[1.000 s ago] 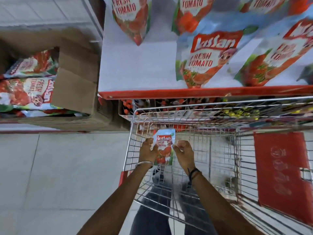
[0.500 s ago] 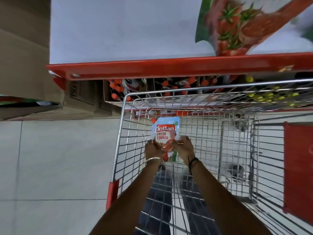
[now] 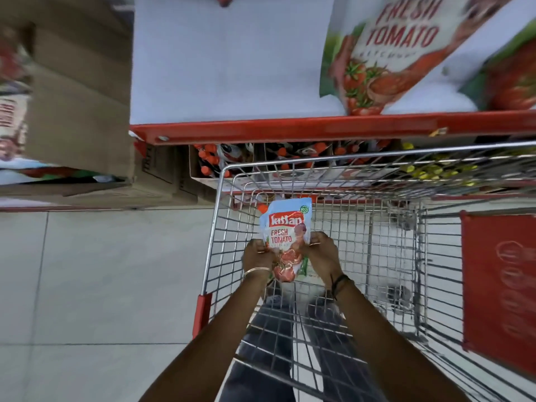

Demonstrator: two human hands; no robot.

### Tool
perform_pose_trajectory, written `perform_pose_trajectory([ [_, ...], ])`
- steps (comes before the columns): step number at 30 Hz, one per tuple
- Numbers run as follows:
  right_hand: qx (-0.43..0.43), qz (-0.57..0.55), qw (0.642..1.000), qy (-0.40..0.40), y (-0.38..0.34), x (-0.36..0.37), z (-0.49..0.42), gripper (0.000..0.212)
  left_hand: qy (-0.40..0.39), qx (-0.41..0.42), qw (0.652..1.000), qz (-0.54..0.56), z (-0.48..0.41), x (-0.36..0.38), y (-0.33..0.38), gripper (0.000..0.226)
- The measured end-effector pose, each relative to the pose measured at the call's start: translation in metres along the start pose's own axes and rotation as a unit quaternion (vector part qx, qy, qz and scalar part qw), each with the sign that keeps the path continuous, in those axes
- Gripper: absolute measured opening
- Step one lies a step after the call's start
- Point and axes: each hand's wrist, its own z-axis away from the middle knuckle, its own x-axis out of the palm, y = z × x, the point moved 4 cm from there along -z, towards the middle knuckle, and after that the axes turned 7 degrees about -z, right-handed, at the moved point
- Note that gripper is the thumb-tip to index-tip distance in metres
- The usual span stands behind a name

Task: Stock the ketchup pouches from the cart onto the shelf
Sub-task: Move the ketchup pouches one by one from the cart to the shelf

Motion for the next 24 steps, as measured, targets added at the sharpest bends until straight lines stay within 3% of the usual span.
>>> perform_pose_trajectory([
  [9, -0.157, -0.029, 0.987, -0.013, -0.095, -0.031, 0.096, 0.025, 0.012, 0.123, 0.985, 0.117, 0.084, -0.073, 0.038, 0.031],
  [13, -0.219, -0.069, 0.973, -0.024, -0.143, -0.038, 0.137, 0.028, 0.022, 0.194, 0.958, 0.210, 0.124, -0.114, 0.068, 0.025],
  [24, -0.372, -0.089, 0.923, 0.026, -0.274, -0.033, 0.208, 0.028, 0.090, 0.349, 0.887, 0.288, 0.169, -0.219, 0.150, 0.027],
])
